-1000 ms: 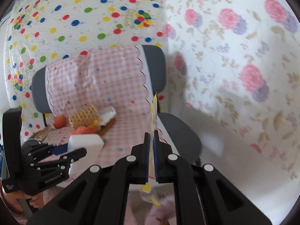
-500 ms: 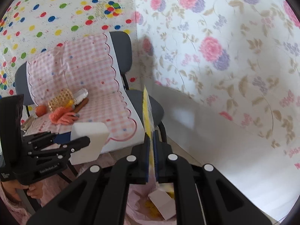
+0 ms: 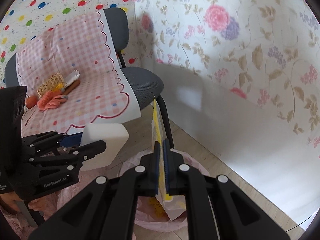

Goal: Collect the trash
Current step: 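Carry the white sponge and snack bag over the bin and open both tools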

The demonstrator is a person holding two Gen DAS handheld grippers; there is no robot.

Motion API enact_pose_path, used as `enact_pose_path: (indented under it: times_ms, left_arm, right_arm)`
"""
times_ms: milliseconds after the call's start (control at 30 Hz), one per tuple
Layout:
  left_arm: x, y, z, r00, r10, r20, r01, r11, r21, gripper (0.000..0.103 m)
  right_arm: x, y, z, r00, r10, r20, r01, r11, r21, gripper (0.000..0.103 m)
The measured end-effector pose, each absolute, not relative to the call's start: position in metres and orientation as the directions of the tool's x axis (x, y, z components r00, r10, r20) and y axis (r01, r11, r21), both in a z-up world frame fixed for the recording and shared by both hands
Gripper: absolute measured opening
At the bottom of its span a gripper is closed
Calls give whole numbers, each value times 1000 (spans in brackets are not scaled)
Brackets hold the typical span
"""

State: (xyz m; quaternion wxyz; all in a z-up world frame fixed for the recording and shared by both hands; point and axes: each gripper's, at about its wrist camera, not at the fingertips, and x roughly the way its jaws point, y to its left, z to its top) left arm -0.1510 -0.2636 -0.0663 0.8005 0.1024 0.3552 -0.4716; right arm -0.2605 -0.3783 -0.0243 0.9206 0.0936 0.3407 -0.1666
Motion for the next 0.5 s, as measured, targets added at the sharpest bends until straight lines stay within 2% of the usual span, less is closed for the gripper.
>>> enact_pose_path:
  times_ms: [133,200,233,267,500]
  left_arm:
    - [-145,-277,-79,266,-676,-687,831,522,-192,48]
    - [-143,-282,-84,258,-669,-697,831,521,-193,56]
    - [-141,-283,-86,259,-665,-701,828,527,-194,59]
    - [-140,-284,-88,255,-663,-704,827,526,-197,60]
    - [-126,-255,-67,341,-639,-689,787,595,-162,60]
  right_arm:
    - [-254,-386,-36,703,-242,-669,377,924,63,5]
    - [-251,-390,-41,694,-247,-677,389,919,64,14]
    - [-249,-393,-45,687,-241,-685,395,916,74,32]
    - [-248,-394,-47,686,-235,-689,394,915,81,45]
    - [-255,-398,-31,706,-265,-657,411,908,75,45]
